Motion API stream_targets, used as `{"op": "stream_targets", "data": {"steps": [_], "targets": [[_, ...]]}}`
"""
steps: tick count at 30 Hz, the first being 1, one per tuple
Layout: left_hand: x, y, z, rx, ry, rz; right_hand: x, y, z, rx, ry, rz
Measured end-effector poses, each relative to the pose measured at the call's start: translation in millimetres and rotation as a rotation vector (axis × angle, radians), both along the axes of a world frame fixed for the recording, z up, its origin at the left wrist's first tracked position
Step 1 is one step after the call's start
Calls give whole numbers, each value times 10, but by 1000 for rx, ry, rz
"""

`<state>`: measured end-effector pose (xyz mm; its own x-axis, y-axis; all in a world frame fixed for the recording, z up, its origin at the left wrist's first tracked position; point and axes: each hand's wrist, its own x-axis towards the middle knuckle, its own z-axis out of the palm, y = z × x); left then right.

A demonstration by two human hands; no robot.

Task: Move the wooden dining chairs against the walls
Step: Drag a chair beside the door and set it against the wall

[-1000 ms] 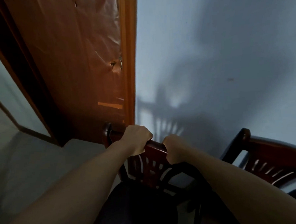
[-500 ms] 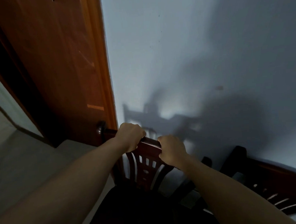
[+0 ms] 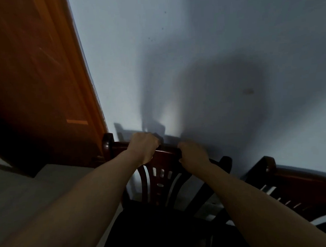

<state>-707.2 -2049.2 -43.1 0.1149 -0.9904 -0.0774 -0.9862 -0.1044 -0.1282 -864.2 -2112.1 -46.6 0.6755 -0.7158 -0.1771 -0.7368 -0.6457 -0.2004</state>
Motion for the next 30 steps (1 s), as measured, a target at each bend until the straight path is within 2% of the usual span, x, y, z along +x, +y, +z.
{"op": "stream_targets", "data": {"steps": [13,16,21,24,30], "targets": [[56,-62,-84,-9,-26,4,112,59,-96,40,105,-134],[54,12,-83,0,40,24,118,136,-107,27,137,-144],[97,254,-37,143,208,49,156,312,-8,90,100,-108],[71,445,51,165,214,92,150,445,70,134,85,-60],[12,1014,273,236,331,267,189,774,276,271,28,-31]]}}
